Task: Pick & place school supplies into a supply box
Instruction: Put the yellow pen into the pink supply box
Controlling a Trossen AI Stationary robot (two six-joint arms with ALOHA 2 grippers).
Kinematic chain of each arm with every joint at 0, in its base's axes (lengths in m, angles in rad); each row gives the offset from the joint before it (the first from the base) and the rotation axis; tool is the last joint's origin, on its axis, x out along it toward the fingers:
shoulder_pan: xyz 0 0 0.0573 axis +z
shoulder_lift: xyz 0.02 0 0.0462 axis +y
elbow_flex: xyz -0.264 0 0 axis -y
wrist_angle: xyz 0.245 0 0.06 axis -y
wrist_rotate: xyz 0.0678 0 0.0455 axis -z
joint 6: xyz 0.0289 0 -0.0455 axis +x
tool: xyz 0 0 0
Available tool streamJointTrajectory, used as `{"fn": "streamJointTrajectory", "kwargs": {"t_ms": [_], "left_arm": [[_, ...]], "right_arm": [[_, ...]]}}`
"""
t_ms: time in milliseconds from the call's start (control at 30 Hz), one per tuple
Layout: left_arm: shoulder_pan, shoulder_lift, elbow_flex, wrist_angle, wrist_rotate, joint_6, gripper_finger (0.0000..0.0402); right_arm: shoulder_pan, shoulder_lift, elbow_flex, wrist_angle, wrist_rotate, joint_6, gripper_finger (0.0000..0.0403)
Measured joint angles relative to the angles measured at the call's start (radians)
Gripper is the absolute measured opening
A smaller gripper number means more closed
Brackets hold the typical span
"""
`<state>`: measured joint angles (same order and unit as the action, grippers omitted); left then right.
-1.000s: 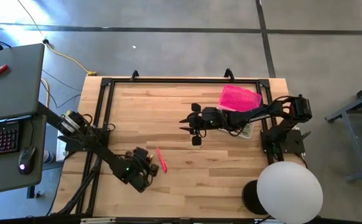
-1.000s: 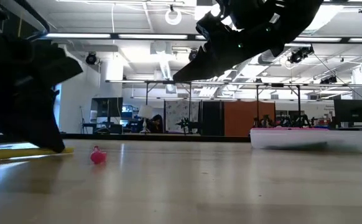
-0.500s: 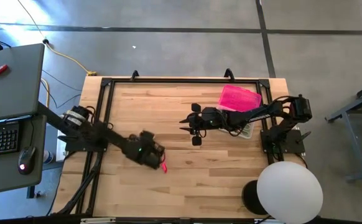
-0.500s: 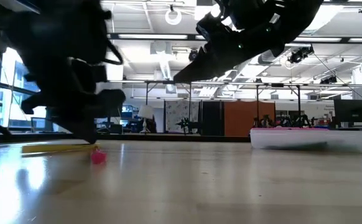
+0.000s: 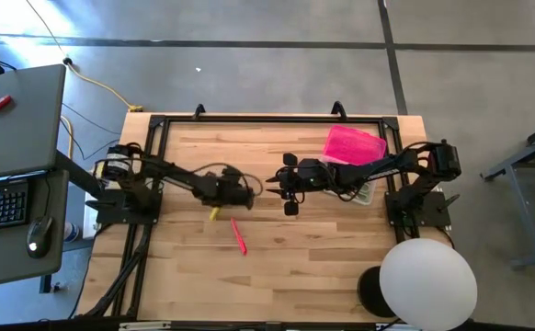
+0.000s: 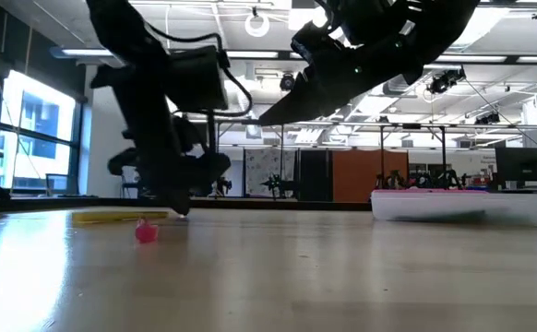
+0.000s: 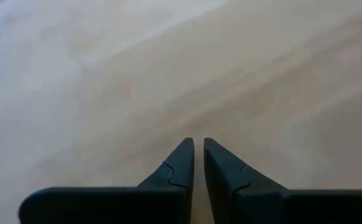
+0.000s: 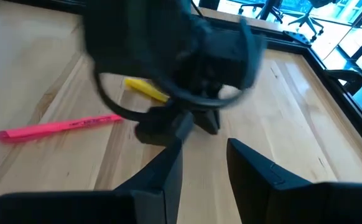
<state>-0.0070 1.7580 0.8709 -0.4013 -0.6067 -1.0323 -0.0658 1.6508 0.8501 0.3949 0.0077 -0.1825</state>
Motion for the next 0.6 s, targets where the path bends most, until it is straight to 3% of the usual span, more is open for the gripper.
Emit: {"fn": "streamJointTrajectory", "kwargs": {"t_ms": [167,333,600], "left_arm": [[0.042,-0.033,0.004,0.052,0.021,0.144,0.0092],[0.027,-0.107,0.039,-0.010,0.014,0.224,0.0118],[-0.133,-0.250,0.038,-0.209,-0.168,0.054,0.0121]], "right_arm": [[0.000,0.000,0.000,-0.026,0.000,0.000,0.0103],[0.000,0.000,0.000,-0.040,0.000,0.000,0.0103],[0.000,0.000,0.000,-0.052,0.000,0.004,0.0103]]}}
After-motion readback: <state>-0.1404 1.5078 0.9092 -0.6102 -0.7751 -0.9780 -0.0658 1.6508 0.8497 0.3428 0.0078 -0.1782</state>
